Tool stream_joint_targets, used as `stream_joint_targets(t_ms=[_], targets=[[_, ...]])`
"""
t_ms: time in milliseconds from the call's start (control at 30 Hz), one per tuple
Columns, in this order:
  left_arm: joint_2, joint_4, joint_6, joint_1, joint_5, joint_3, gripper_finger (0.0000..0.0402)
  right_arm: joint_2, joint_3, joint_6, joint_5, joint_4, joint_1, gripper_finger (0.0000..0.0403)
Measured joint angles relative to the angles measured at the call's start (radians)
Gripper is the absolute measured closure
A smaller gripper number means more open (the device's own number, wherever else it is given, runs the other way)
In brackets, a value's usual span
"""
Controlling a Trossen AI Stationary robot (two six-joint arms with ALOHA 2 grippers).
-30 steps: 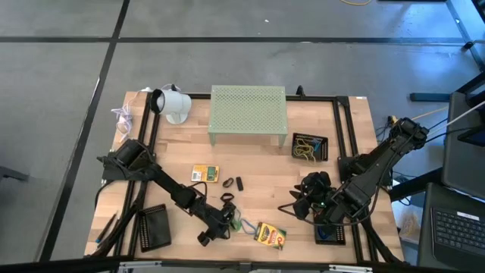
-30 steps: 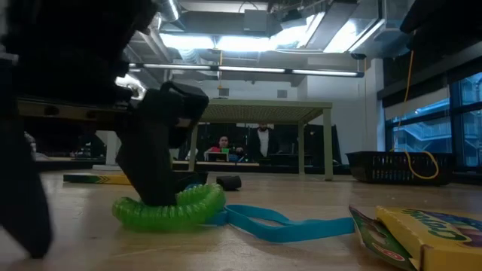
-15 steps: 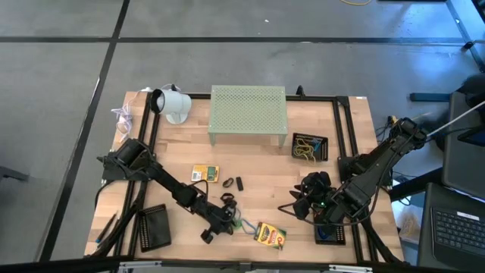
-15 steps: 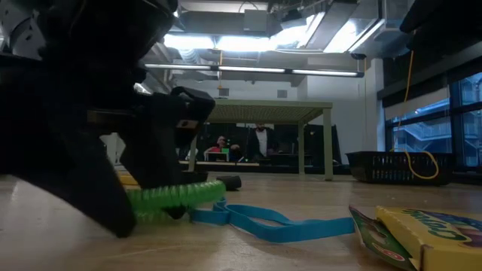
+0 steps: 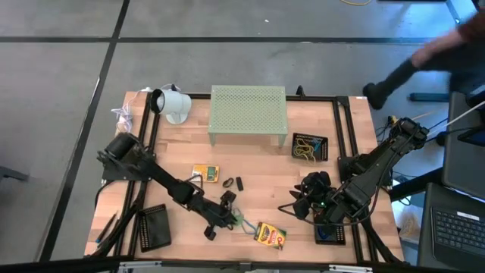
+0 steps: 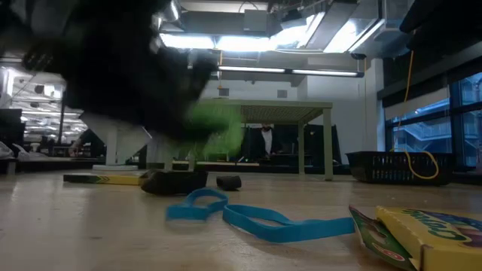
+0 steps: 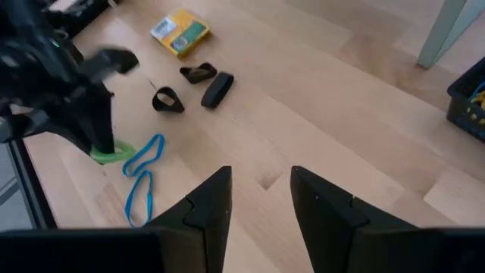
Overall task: Pick & Place Office Desk Supplies
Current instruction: Put the green spring keychain into the bottom right black bin
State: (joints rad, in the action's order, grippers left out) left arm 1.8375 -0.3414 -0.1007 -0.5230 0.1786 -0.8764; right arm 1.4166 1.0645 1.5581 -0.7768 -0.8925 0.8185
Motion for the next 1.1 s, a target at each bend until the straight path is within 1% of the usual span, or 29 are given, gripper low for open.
stream_joint_targets(t_ms=[167, 300, 400, 467, 667, 767, 867, 1000, 1100], targets=[[-0.099, -0.006, -0.057, -0.005, 0.143, 0.000, 0.0370, 0.000, 0.000, -0.003, -0.058, 0.001, 0.000, 0.0264], [-0.130, -0.108, -0.072, -0.005, 0.264, -0.002, 0.0377, 0.000, 0.000, -0.003, -0.110, 0.003, 0.000, 0.0264], [-0.132, -0.205, -0.125, -0.005, 0.339, -0.002, 0.0376, 0.000, 0.000, -0.004, -0.147, 0.003, 0.000, 0.0264], [-0.132, -0.261, -0.164, -0.004, 0.362, -0.002, 0.0373, 0.000, 0.000, -0.005, -0.158, 0.008, 0.000, 0.0264], [-0.133, -0.411, -0.250, -0.005, 0.365, -0.002, 0.0373, 0.000, 0.000, -0.028, -0.158, 0.017, 0.000, 0.0264], [-0.133, -0.462, -0.290, -0.005, 0.364, -0.002, 0.0373, 0.000, 0.000, -0.124, -0.157, 0.050, 0.000, 0.0264], [-0.133, -0.479, -0.308, -0.005, 0.357, -0.002, 0.0373, 0.002, 0.000, -0.261, -0.158, 0.124, 0.000, 0.0264], [-0.134, -0.506, -0.307, -0.005, 0.342, -0.003, 0.0373, 0.025, 0.000, -0.543, -0.167, 0.294, 0.000, 0.0264], [-0.134, -0.513, -0.306, -0.005, 0.286, -0.003, 0.0373, 0.055, 0.000, -0.777, -0.145, 0.440, -0.002, 0.0264]])
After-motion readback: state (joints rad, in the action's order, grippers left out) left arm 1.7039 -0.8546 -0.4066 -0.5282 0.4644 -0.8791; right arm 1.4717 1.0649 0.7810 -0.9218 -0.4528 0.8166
